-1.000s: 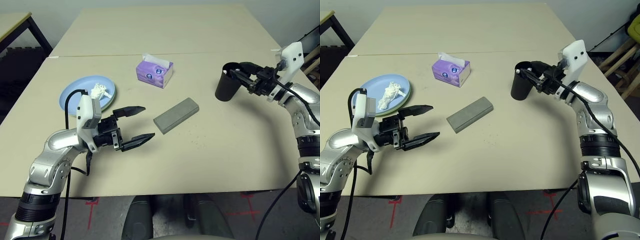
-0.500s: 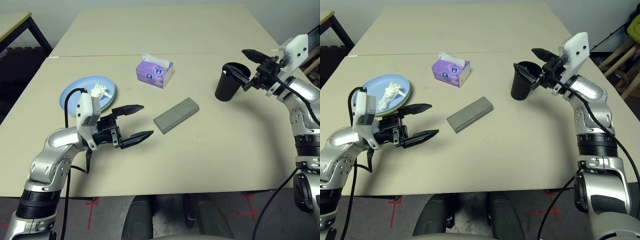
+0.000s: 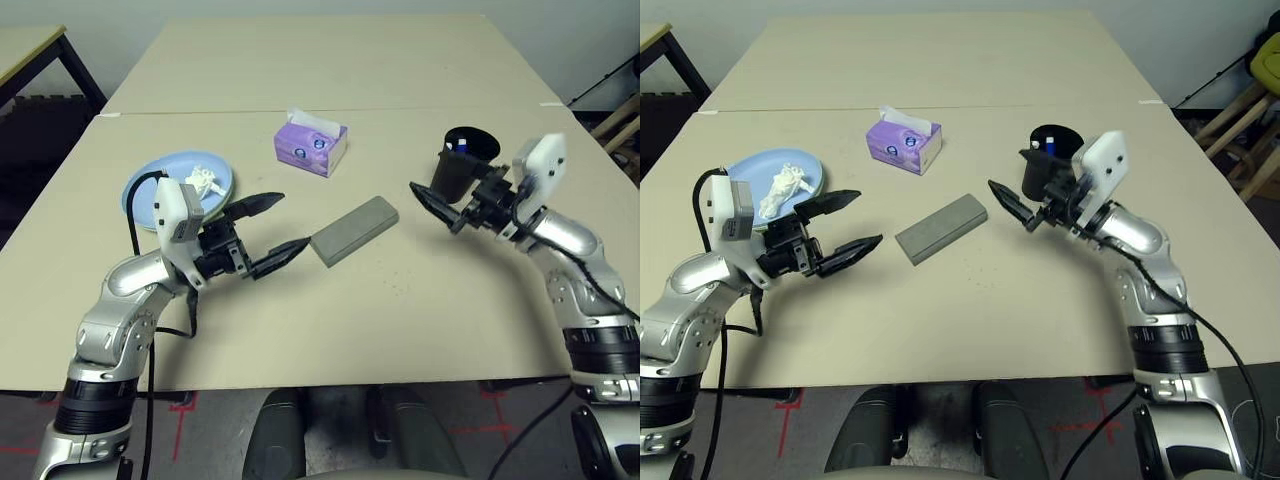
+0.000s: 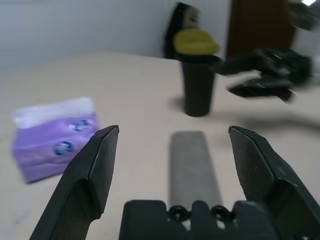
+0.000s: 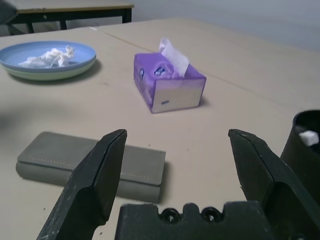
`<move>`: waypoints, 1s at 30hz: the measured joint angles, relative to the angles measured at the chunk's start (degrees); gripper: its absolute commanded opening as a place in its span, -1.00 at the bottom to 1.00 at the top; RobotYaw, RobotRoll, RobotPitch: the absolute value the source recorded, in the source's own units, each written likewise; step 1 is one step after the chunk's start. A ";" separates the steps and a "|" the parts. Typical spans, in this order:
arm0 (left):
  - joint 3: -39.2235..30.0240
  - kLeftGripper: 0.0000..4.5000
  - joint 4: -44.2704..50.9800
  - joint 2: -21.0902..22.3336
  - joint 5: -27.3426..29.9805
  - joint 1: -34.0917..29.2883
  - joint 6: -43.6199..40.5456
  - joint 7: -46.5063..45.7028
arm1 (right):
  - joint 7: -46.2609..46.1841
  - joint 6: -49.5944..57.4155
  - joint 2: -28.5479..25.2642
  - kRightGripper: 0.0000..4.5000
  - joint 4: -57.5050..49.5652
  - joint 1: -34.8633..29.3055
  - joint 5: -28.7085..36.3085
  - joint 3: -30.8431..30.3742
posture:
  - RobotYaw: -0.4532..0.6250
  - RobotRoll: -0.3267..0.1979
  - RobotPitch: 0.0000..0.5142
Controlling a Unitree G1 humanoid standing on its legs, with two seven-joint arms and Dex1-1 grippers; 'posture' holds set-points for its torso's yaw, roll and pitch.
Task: Organize and tidy the items on the table.
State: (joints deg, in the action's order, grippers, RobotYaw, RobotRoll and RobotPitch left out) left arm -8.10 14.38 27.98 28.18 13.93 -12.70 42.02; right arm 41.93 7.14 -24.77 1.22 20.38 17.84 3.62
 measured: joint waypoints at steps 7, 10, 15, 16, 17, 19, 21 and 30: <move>-2.12 1.00 -1.09 -4.98 -4.45 -1.57 0.67 -12.27 | -0.85 0.21 0.38 0.98 -1.45 -3.66 -0.28 -0.78 | 0.03 0.25 -0.72; -2.19 1.00 -0.97 -6.13 -4.92 -4.10 0.53 -14.97 | -0.07 2.45 -0.56 0.98 -3.67 -4.80 1.63 -0.39 | 0.03 0.25 -0.72; -3.23 1.00 -0.93 -7.07 -5.07 -5.82 0.06 -18.52 | 1.97 5.22 -3.38 0.98 -5.47 -5.40 5.68 2.44 | 0.02 0.25 -0.71; -3.84 1.00 -0.93 -7.08 -5.16 -5.83 0.05 -19.34 | 2.31 5.46 -4.11 0.98 -5.45 -5.40 6.27 3.37 | 0.02 0.25 -0.71; -4.55 1.00 -0.94 -7.11 -5.36 -5.86 0.08 -20.20 | 2.44 5.55 -4.73 0.98 -5.34 -5.39 6.71 4.34 | 0.02 0.25 -0.71; -5.65 1.00 -1.01 -7.36 -5.79 -5.91 0.45 -21.69 | 2.60 5.55 -6.00 0.98 -4.61 -5.39 6.83 5.80 | 0.02 0.25 -0.70; -6.49 1.00 -1.39 -7.40 -5.97 -6.00 0.87 -22.52 | 2.87 5.52 -6.72 0.98 -2.85 -5.48 6.87 6.92 | 0.02 0.25 -0.69; -8.23 1.00 -2.17 -7.60 -7.25 -6.80 2.70 -24.70 | 2.07 3.29 -8.31 0.98 4.13 -5.38 6.72 11.60 | 0.01 0.25 -0.66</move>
State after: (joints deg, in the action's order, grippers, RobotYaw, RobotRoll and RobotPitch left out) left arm -16.34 12.21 20.38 20.93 7.13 -9.99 17.32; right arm 44.00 10.43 -33.08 5.35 15.00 24.56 15.22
